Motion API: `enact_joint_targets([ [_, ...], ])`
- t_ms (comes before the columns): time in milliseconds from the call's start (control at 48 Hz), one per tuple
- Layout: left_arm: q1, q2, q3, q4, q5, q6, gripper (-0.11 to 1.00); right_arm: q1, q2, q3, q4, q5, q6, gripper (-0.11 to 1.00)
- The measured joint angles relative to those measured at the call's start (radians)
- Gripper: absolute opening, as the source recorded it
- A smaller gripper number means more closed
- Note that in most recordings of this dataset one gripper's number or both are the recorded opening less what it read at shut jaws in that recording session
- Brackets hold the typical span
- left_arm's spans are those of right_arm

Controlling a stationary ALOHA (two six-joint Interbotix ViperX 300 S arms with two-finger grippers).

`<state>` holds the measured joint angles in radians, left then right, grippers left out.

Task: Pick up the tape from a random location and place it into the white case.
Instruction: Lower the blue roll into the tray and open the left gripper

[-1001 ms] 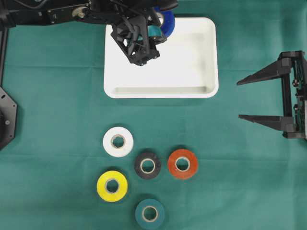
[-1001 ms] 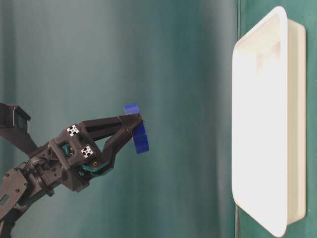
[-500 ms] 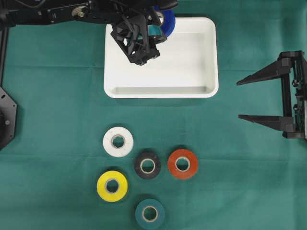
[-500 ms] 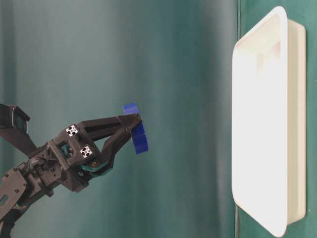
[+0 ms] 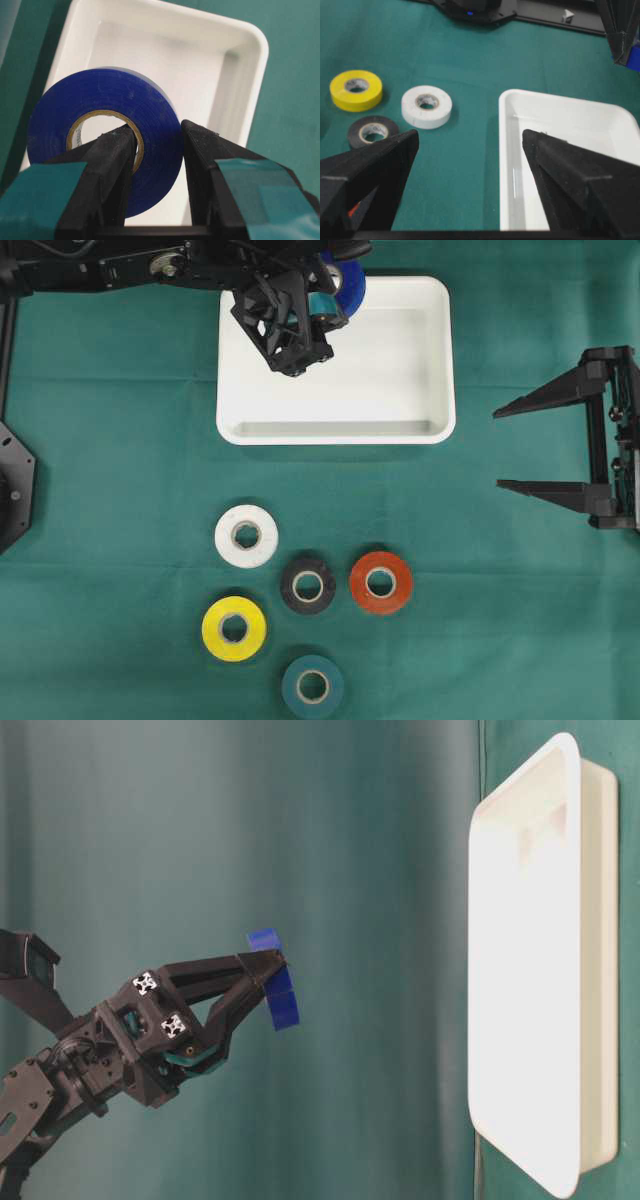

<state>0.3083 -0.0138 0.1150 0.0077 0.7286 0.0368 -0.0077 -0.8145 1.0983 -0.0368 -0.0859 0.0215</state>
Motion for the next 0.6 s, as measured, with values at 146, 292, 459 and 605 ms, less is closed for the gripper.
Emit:
enact_joint_targets([
  [146, 0.000, 0.002, -0.002, 0.000, -0.002, -0.002, 0.23, 0.000, -0.002, 0.002, 0.000, 0.000, 0.000, 0.91],
  [292, 0.000, 0.002, -0.002, 0.002, 0.000, 0.000, 0.23, 0.000, -0.002, 0.002, 0.000, 0.000, -0.002, 0.91],
  [459, 0.002, 0.000, 0.000, 0.000, 0.000, 0.000, 0.23, 0.000, 0.000, 0.002, 0.000, 0.000, -0.002, 0.91],
  [605, 0.000, 0.000, 0.006, 0.000, -0.003, 0.000, 0.23, 0.000, -0.002, 0.000, 0.000, 0.000, 0.000, 0.91],
])
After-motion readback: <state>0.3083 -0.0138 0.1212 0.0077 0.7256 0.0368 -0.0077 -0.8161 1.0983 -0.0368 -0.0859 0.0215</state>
